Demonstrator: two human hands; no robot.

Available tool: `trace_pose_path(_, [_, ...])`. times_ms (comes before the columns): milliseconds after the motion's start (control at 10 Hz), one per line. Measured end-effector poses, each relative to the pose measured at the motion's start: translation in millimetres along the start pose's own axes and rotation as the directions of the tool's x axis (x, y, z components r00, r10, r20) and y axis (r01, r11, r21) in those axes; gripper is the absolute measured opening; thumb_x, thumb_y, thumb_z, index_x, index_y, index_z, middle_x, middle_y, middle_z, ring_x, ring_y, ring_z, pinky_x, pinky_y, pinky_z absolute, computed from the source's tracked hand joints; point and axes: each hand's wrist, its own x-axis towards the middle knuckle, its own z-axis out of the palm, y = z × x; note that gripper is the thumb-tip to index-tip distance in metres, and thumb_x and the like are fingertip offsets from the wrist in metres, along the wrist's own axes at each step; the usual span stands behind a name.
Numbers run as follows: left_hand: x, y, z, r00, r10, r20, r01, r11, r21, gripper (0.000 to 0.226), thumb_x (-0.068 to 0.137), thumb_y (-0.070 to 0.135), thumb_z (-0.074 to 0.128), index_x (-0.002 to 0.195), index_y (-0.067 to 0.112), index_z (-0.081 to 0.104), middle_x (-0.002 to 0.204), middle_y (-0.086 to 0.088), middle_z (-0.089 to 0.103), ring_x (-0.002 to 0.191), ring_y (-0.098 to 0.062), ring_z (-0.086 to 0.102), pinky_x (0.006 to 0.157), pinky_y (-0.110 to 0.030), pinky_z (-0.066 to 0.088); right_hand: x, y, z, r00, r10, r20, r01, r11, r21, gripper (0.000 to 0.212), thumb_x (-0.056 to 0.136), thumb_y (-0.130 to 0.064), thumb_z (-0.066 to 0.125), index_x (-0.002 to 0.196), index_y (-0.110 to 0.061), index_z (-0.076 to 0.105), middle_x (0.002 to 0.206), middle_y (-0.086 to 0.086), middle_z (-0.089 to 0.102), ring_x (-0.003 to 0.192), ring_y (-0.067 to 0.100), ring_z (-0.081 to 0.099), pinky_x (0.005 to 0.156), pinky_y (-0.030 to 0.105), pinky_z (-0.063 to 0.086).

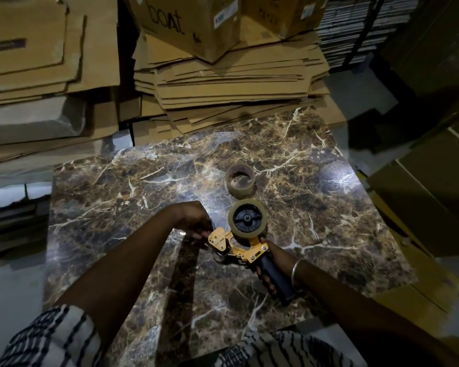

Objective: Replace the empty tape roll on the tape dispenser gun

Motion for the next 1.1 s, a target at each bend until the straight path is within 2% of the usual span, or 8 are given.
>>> trace_pose_path(200, [-0.6, -4.2, 2.1, 0.998, -0.063, 0.012, 0.064, 0.975, -0.211, 0.020, 0.096, -0.001, 0.048, 0.085, 0.000, 0.065, 0.058, -0.005, 0.073, 0.052, -0.010, 0.071, 0.047, -0.020, 0.056, -8.9, -4.9, 4.9, 0.999, -0.046, -0.015, 0.047, 0.998, 0.035, 0.060, 0.102, -0.054, 0.032, 0.084, -0.008, 0.067, 0.055, 0.004, 0.068, 0.043, 0.014, 0.062, 0.045, 0.021, 0.047])
trace_pose_path(300, [1.6, -11.0, 3.0, 0.992, -0.061, -0.110, 0.025, 0.952, -0.306, 0.018, 0.093, -0.001, 0.054, 0.082, -0.005, 0.068, 0.059, -0.011, 0.071, 0.048, -0.015, 0.069, 0.042, -0.021, 0.052, -7.8, -5.6, 6.4, 0.998, -0.049, -0.027, 0.049, 0.998, 0.032, 0.065, 0.100, -0.058, 0.035, 0.089, -0.004, 0.068, 0.079, 0.017, 0.061, 0.064, 0.026, 0.056, 0.064, 0.034, 0.045])
trace_pose_path(400, [7.0, -21.0, 7.1, 0.969, -0.066, -0.237, -0.034, 0.918, -0.395, 0.019, 0.090, 0.002, 0.054, 0.081, -0.006, 0.068, 0.065, -0.015, 0.070, 0.047, -0.021, 0.068, 0.048, -0.023, 0.051, -7.9, -3.8, 3.2, 0.997, -0.042, -0.063, 0.042, 0.999, -0.013, 0.071, 0.098, -0.062, 0.035, 0.079, -0.006, 0.074, 0.069, 0.014, 0.065, 0.058, 0.025, 0.058, 0.060, 0.032, 0.048])
trace_pose_path(500, [12.6, -33.0, 17.4, 0.945, -0.013, -0.327, -0.092, 0.948, -0.304, 0.019, 0.086, 0.006, 0.060, 0.093, -0.009, 0.070, 0.073, -0.018, 0.070, 0.057, -0.024, 0.067, 0.057, -0.026, 0.052, -12.5, -4.5, 5.8, 0.984, -0.076, -0.159, 0.073, 0.997, -0.022, 0.065, 0.101, -0.054, 0.039, 0.066, -0.017, 0.079, 0.056, 0.001, 0.072, 0.049, 0.015, 0.066, 0.046, 0.020, 0.051])
trace_pose_path(600, [15.1, -40.8, 29.5, 0.919, -0.021, -0.394, -0.108, 0.947, -0.303, 0.027, 0.083, 0.011, 0.063, 0.102, -0.007, 0.068, 0.065, -0.005, 0.064, 0.054, -0.017, 0.062, 0.050, -0.023, 0.052, -16.7, -11.0, 9.4, 0.950, -0.153, -0.272, 0.127, 0.986, -0.109, 0.059, 0.101, -0.050, 0.042, 0.076, -0.011, 0.077, 0.069, 0.010, 0.075, 0.065, 0.025, 0.067, 0.056, 0.026, 0.053])
trace_pose_path(800, [4.0, -49.1, 51.1, 0.782, 0.134, -0.609, -0.307, 0.933, -0.189, 0.015, 0.085, 0.010, 0.062, 0.077, 0.010, 0.074, 0.080, -0.010, 0.072, 0.084, -0.031, 0.069, 0.083, -0.042, 0.055, -35.3, -32.4, 17.8, 0.763, -0.466, -0.447, 0.012, 0.703, -0.712, 0.045, 0.100, -0.042, 0.046, 0.090, -0.004, 0.069, 0.100, 0.022, 0.071, 0.096, 0.037, 0.066, 0.075, 0.035, 0.044])
trace_pose_path(900, [-4.9, -53.5, 58.4, 0.736, 0.218, -0.640, -0.384, 0.914, -0.130, 0.016, 0.087, 0.005, 0.061, 0.081, 0.007, 0.076, 0.087, -0.013, 0.076, 0.090, -0.030, 0.071, 0.089, -0.042, 0.055, -46.8, -45.2, 30.9, 0.616, -0.630, -0.473, -0.031, 0.580, -0.814, 0.029, 0.094, -0.035, 0.052, 0.082, -0.010, 0.060, 0.095, 0.019, 0.068, 0.090, 0.036, 0.066, 0.070, 0.036, 0.047])
trace_pose_path(1100, [-32.9, -46.6, 44.5, 0.623, 0.341, -0.704, -0.359, 0.924, 0.130, 0.023, 0.087, 0.007, 0.058, 0.105, 0.007, 0.072, 0.102, -0.015, 0.075, 0.096, -0.030, 0.069, 0.083, -0.034, 0.053, -65.1, -92.1, 72.5, 0.565, -0.736, -0.374, -0.080, 0.402, -0.912, 0.027, 0.091, -0.024, 0.054, 0.109, -0.007, 0.067, 0.116, 0.017, 0.067, 0.107, 0.036, 0.066, 0.084, 0.038, 0.053])
